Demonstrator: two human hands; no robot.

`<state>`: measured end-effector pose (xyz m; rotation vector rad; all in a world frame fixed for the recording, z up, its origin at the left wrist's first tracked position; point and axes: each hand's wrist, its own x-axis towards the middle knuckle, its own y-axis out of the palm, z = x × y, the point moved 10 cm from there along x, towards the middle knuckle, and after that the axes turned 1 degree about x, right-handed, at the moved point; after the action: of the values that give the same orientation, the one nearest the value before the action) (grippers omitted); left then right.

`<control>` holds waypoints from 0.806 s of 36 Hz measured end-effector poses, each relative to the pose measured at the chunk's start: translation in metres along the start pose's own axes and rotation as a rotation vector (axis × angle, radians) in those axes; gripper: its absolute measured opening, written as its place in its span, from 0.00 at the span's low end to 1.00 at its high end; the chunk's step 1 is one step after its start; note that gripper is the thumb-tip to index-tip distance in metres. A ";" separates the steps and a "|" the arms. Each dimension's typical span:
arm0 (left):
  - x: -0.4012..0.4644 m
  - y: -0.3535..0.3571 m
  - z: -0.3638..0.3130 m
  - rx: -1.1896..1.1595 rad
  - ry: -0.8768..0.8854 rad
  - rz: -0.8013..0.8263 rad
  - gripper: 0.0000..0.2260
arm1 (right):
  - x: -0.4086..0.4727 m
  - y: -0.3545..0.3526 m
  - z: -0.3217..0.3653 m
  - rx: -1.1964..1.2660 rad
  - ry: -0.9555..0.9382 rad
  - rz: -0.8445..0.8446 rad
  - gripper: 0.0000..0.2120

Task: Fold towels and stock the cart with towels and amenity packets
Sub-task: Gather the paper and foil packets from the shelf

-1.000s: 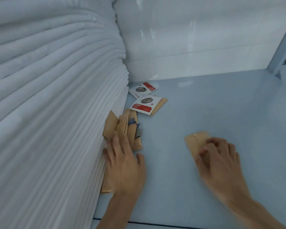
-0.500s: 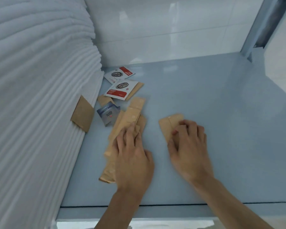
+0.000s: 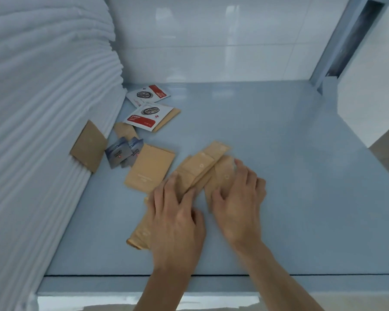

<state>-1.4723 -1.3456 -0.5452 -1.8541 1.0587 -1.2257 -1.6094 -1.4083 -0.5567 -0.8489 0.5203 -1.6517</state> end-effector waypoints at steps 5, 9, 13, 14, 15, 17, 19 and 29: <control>0.001 0.001 0.008 -0.023 -0.071 0.017 0.19 | -0.001 -0.009 -0.011 0.090 0.100 -0.051 0.32; 0.000 -0.005 0.002 -0.072 -0.007 -0.041 0.12 | -0.001 -0.021 -0.014 0.168 0.116 -0.137 0.33; -0.003 -0.013 -0.006 -0.113 0.062 -0.106 0.09 | -0.007 -0.039 -0.008 0.346 0.016 -0.282 0.27; -0.003 -0.015 -0.007 -0.121 0.069 -0.117 0.09 | -0.011 -0.047 -0.007 0.359 -0.021 -0.348 0.23; -0.003 -0.016 -0.008 -0.126 0.072 -0.127 0.09 | -0.016 -0.055 -0.005 0.359 -0.063 -0.409 0.19; -0.003 -0.017 -0.008 -0.127 0.079 -0.138 0.08 | -0.025 -0.062 0.002 0.346 -0.160 -0.469 0.14; -0.004 -0.016 -0.008 -0.126 0.091 -0.141 0.07 | -0.028 -0.062 0.006 0.335 -0.229 -0.451 0.13; -0.007 -0.017 -0.023 -0.238 0.260 -0.081 0.15 | -0.015 -0.034 -0.037 0.587 -0.020 -0.169 0.15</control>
<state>-1.4915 -1.3340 -0.5259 -1.9678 1.3311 -1.4722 -1.6584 -1.3888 -0.5598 -0.4784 -0.0640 -1.8121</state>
